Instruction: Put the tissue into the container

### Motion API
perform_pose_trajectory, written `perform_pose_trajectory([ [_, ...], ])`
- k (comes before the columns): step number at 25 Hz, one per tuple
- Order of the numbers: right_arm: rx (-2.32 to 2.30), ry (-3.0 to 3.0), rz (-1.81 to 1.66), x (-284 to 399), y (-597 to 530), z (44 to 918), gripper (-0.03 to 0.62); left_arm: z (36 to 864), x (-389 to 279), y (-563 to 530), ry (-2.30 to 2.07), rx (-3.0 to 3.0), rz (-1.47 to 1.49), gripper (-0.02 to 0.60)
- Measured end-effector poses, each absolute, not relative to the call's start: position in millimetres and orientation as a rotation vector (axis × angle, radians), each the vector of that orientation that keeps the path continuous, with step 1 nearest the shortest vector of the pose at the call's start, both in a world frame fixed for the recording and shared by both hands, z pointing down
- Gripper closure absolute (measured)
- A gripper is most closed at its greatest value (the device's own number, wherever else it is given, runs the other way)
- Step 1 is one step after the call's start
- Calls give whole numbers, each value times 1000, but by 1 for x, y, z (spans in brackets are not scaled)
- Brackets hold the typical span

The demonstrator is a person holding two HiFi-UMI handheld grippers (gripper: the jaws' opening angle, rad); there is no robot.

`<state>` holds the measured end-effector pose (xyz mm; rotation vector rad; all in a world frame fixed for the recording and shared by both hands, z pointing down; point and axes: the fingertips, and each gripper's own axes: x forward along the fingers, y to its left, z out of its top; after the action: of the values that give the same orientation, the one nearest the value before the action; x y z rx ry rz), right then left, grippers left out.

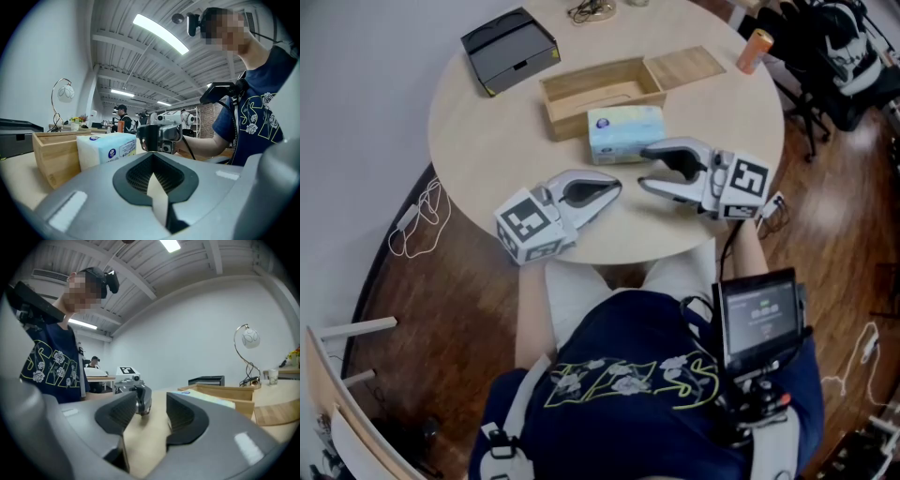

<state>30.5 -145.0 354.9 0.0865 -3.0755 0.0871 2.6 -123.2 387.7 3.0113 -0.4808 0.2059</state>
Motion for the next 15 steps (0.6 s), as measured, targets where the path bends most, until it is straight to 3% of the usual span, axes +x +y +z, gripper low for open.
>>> perform_pose_trajectory([
  [5, 65, -3084, -157, 31, -159, 316, 182, 388, 3, -124, -486, 3007, 206, 578],
  [8, 60, -3125, -188, 32, -181, 299, 74, 388, 3, -124, -480, 3011, 199, 578],
  [15, 32, -3106, -28, 36, -239, 333, 51, 384, 5, -122, -481, 3007, 207, 578],
])
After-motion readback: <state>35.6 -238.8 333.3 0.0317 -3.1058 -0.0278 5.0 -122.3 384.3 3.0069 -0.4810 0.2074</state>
